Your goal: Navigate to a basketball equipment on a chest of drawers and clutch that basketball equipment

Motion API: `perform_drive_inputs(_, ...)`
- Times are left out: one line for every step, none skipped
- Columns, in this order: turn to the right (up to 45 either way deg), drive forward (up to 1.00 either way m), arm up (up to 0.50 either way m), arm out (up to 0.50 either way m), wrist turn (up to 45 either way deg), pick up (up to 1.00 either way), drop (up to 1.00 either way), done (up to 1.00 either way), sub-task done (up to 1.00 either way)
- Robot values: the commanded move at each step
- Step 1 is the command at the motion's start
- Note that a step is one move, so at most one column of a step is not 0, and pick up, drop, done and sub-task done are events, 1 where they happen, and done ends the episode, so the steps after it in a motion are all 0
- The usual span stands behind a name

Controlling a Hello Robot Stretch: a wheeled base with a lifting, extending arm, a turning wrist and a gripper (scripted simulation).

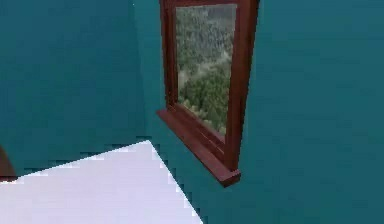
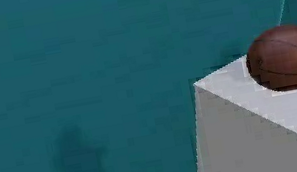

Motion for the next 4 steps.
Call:
perform_drive_inputs(-45.0,0.00,0.00,0.00,0.0,0.00,0.00,0.00,0.00)
perform_drive_inputs(-45.0,0.00,0.00,0.00,0.0,0.00,0.00,0.00,0.00)
perform_drive_inputs(-36.0,0.00,0.00,0.00,0.0,0.00,0.00,0.00,0.00)
perform_drive_inputs(0.0,0.45,0.00,0.00,0.0,0.00,0.00,0.00,0.00)
